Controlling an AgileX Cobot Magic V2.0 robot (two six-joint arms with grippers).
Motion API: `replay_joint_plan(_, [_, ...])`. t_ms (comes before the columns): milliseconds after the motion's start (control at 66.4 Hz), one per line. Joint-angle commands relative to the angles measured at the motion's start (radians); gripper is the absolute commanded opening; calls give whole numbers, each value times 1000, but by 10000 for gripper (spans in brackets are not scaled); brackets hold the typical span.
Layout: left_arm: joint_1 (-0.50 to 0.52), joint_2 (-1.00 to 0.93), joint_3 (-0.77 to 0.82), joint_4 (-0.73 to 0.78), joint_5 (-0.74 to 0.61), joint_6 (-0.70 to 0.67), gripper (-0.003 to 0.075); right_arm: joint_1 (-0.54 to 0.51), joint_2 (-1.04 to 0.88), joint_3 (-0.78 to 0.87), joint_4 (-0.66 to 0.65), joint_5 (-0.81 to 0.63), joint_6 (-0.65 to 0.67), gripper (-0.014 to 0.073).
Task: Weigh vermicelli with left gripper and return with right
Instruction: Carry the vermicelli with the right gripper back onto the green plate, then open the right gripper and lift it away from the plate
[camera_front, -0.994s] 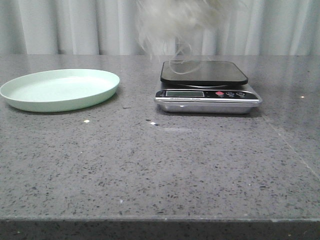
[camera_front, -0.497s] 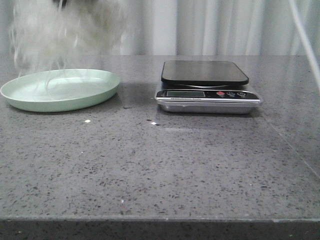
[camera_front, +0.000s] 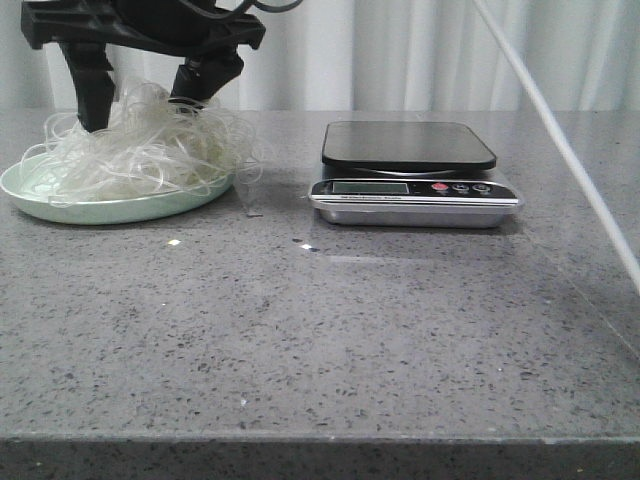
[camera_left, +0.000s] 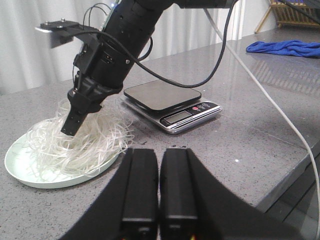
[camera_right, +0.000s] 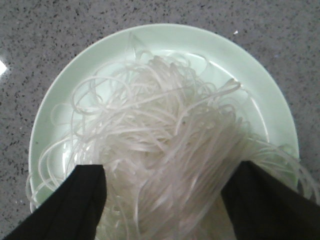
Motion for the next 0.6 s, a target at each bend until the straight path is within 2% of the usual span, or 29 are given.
replay_joint_plan(0, [4,13,-24,-9,-76,-9,128,-12,-106,-68,-50,-39,-6,599])
replay_joint_plan(376, [4,13,-24,-9,-76,-9,128,-126,-335,-70,-75,48,-6,599])
replay_joint_plan(587, [4,13,-24,-9,-76,-9,128,-197,-495,73,-78,27,-10,599])
